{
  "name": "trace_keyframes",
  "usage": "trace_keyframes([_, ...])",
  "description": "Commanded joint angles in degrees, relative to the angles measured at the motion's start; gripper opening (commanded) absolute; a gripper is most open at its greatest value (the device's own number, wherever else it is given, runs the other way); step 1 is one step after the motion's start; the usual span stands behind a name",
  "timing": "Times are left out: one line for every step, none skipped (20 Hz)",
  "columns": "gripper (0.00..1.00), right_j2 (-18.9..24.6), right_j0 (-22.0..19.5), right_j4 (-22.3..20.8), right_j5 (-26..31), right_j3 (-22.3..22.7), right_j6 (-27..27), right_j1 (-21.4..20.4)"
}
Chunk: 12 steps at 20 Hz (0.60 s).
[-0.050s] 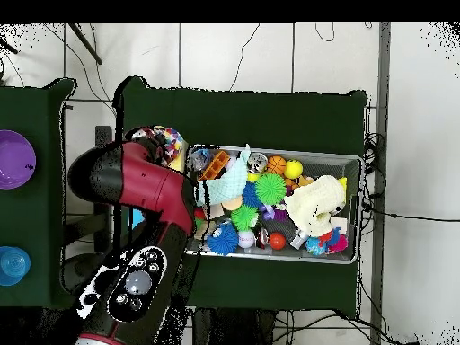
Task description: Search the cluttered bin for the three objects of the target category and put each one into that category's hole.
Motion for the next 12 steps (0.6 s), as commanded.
trace_keyframes([0.0, 12.8, -3.9, 2.0, -6.3, 8.8, 10.0, -1.2])
trace_keyframes([0.0, 13.2, -4.0, 1.9, -6.9, 9.3, 10.0, -1.4])
trace_keyframes([0.0, 14.0, -4.4, 1.9, -7.4, 9.8, 10.0, -1.7])
trace_keyframes([0.0, 14.5, -4.6, 1.8, -7.8, 10.2, 10.1, -2.0])
trace_keyframes([0.0, 15.0, -4.8, 1.6, -8.4, 10.6, 10.2, -2.1])
trace_keyframes([0.0, 15.3, -4.9, 1.5, -8.7, 10.8, 10.3, -2.2])
trace_keyframes([0.0, 15.8, -5.2, 1.3, -9.2, 11.2, 10.4, -2.4])
trace_keyframes([0.0, 16.1, -5.4, 1.3, -9.5, 11.4, 10.4, -2.5])
trace_keyframes([0.0, 16.6, -5.6, 1.2, -10.0, 11.8, 10.4, -2.7])
trace_keyframes([0.0, 17.2, -5.9, 1.1, -10.3, 12.1, 10.3, -2.9])
trace_keyframes([0.0, 17.7, -6.3, 0.9, -10.6, 12.5, 10.1, -3.1])
trace_keyframes([0.0, 18.2, -6.6, 0.8, -10.8, 12.9, 10.0, -3.3])
